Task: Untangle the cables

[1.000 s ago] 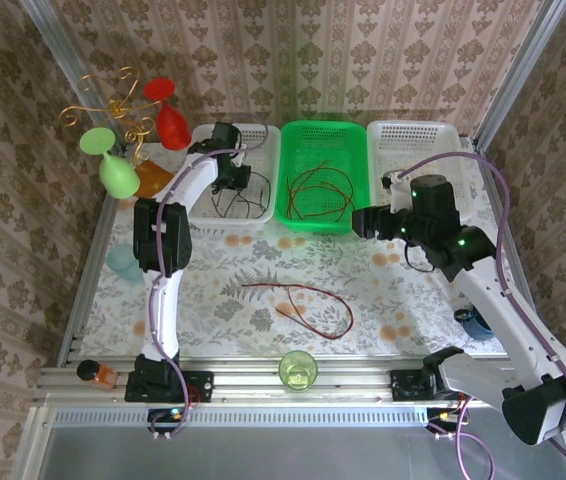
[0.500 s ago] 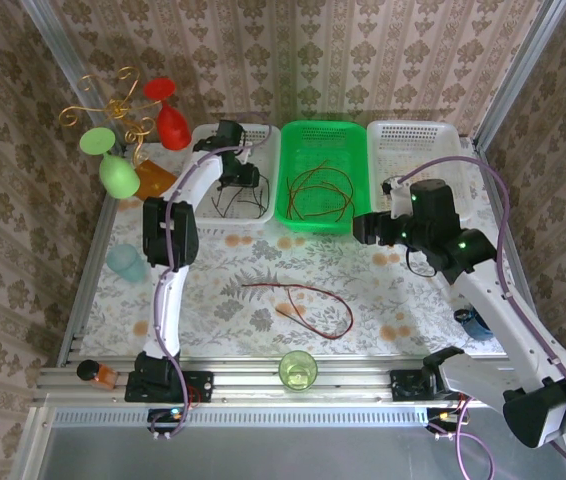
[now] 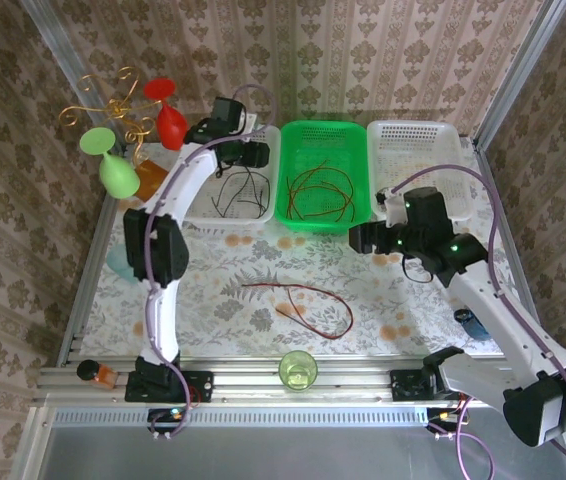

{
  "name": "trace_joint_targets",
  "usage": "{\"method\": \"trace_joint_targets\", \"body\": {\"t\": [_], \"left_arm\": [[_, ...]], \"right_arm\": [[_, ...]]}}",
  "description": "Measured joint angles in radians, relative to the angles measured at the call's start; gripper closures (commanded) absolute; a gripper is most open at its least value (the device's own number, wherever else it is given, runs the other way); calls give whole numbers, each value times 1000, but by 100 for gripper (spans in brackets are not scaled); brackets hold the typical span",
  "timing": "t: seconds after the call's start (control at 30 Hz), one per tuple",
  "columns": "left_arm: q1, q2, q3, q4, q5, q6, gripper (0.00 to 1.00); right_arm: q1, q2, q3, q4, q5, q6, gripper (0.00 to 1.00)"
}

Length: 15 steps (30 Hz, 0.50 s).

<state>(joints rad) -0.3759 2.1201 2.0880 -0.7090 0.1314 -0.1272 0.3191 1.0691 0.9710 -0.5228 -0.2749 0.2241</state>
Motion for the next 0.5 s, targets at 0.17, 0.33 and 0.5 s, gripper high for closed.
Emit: {"method": "trace_joint_targets", "body": {"t": [0.17,0.33,0.5], "left_arm": [[-25,-302,-302,110,22,-11,39],[-43,-521,-624,177,49,-65,39],[-43,-717,-969,214,62,-167,39]], "right_arm": [[79,67,-8,8,5,-62,28],[192,108,-70,73,8,-150,32],[318,167,-121,142,2,-319,30]]}}
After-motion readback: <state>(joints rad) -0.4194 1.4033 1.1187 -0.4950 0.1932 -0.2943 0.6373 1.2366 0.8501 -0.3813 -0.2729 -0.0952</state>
